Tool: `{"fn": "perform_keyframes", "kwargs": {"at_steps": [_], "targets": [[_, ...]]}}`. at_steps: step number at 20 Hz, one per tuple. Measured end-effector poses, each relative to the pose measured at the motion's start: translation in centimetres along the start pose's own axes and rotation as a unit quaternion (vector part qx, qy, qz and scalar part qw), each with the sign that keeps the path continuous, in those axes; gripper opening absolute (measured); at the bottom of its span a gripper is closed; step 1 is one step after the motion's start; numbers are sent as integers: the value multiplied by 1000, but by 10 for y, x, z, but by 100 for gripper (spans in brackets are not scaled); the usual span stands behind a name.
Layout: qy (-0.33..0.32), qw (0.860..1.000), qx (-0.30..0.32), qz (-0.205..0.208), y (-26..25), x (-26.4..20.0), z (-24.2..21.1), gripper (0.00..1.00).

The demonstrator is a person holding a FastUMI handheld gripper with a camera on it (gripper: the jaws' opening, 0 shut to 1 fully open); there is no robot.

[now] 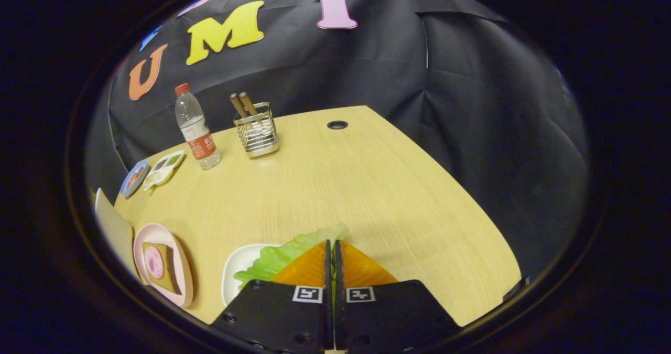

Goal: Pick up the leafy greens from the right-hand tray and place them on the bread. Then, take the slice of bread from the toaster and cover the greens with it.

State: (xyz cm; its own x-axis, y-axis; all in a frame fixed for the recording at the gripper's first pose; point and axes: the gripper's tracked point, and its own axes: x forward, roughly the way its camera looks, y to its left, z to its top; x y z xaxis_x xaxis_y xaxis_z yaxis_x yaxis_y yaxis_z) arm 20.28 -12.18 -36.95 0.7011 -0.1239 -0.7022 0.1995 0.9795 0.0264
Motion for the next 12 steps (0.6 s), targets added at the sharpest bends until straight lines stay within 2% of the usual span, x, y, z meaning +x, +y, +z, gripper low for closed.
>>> {"fn": "perform_keyframes", "kwargs": {"at_steps": [12], "targets": [[-57, 997, -43, 20, 25, -81, 22, 2]]}}
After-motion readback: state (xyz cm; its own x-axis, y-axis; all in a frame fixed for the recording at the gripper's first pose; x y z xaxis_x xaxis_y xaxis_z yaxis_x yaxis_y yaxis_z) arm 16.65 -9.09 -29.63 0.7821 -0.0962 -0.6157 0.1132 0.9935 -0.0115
